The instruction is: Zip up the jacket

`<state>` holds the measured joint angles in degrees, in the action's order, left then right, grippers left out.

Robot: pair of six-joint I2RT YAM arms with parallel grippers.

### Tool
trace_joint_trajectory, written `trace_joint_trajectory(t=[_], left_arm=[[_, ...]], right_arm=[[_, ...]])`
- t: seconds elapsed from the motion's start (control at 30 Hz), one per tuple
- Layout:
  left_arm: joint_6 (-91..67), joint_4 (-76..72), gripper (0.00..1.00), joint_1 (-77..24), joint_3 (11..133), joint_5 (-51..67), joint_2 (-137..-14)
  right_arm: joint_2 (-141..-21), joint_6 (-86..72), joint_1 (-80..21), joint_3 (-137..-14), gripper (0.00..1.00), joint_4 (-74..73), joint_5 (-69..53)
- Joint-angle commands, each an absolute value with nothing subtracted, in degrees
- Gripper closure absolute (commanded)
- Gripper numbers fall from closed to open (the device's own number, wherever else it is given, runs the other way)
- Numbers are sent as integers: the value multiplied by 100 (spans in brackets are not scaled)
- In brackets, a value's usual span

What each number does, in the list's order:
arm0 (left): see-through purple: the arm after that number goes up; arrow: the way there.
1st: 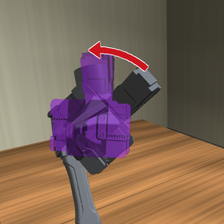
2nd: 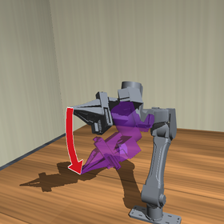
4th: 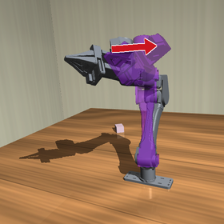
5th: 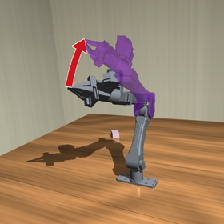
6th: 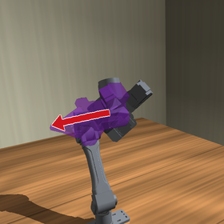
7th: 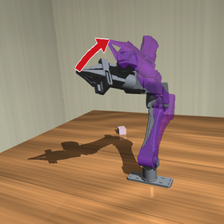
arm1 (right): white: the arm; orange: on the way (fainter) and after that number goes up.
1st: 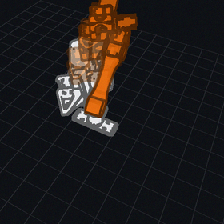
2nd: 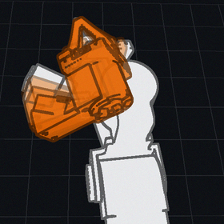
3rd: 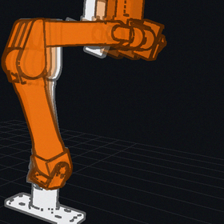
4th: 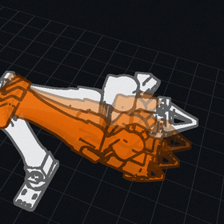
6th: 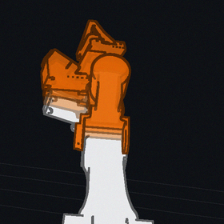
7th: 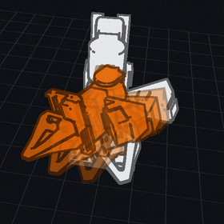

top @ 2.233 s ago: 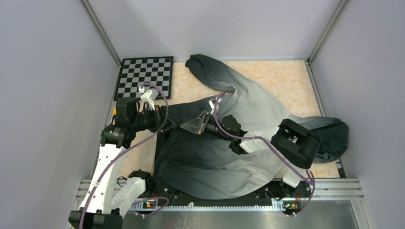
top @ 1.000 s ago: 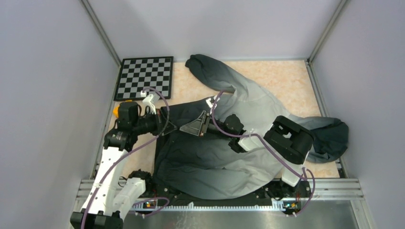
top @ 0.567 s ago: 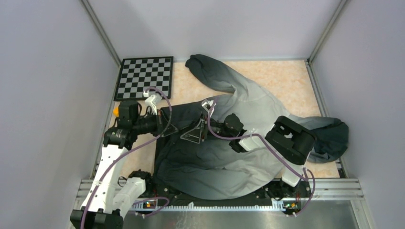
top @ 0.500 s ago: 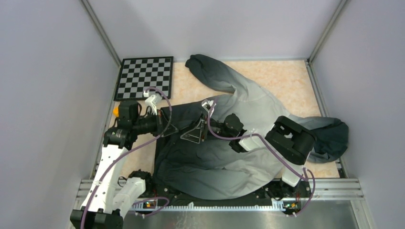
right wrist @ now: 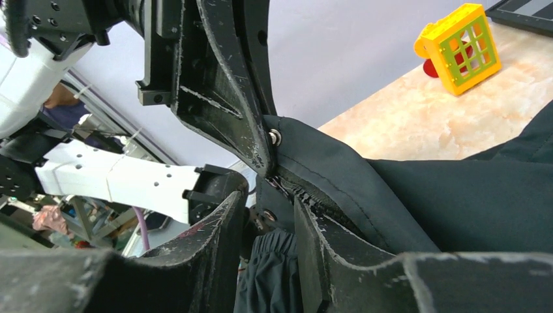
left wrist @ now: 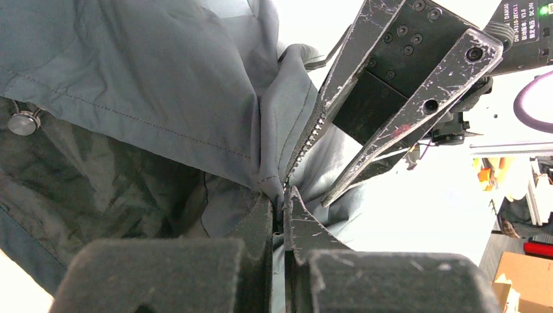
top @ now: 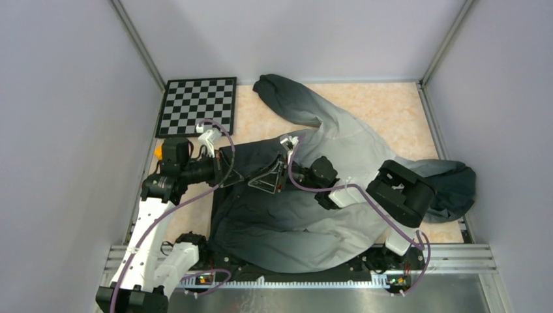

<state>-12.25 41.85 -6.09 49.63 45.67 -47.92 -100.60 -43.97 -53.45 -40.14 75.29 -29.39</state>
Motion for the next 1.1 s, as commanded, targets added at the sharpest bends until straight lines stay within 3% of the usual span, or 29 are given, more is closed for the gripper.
trace_joint_trajectory(t=[0.0, 0.33, 0.73, 0.9, 1.07], left_arm=[[-1237, 4125, 100, -598, 5222, 4812, -4782], [-1252, 4157, 100, -598, 5269, 4827, -4728], [-1266, 4140, 100, -598, 5241, 4812, -4720], [-1274, 4142, 100, -598, 5230, 4794, -4719], [-1313, 4140, 100, -598, 5238, 4744, -4711]], right_arm=[[-10101, -4573, -5289, -4163, 67, 8171, -3006], [-10347, -4618, -5289, -4307, 66, 8191, -2998], [-10559, -4846, -5312, -4464, 82, 8390, -3045], [-10583, -4870, -5334, -4497, 84, 8402, -3007], [-10582, -4962, -5371, -4522, 94, 8380, -2939]])
